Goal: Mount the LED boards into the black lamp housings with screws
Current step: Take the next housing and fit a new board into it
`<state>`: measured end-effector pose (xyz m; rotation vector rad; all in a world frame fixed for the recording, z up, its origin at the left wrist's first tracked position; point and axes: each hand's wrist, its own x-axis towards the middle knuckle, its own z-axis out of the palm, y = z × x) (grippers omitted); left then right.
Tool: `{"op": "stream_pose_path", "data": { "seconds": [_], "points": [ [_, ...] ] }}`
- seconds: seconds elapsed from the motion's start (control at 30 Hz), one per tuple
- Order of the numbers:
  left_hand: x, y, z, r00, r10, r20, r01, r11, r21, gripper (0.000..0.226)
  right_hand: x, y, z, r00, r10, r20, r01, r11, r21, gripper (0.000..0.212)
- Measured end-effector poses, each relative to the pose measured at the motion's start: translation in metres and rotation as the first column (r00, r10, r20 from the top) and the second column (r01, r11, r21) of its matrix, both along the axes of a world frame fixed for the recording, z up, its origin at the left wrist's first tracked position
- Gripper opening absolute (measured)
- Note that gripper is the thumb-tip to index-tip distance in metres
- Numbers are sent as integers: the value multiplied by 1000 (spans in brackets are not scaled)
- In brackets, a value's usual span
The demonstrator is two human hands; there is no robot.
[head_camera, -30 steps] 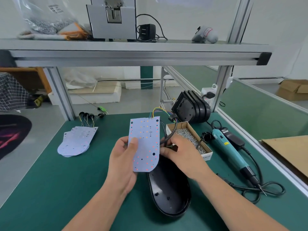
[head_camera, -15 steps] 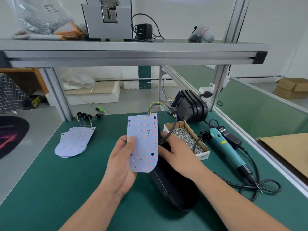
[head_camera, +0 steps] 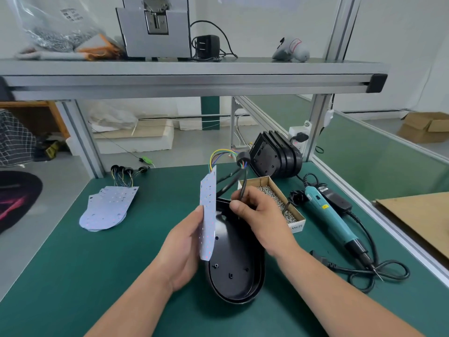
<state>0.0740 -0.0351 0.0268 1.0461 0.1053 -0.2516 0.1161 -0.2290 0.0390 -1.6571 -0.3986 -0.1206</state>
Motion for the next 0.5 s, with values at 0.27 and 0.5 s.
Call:
{"op": "stream_pose_path", "data": {
  "seconds": [0.27,0.5],
  "points": [
    [6,4,-4,998,-63,-4,63,998,19,53,3,-3,0,999,-48,3,48,984,-175,28],
    [6,2,-2,994,-94,61,93,996,19,55,2,-2,7,996,-87,25,91,942,-324,48]
  ]
}}
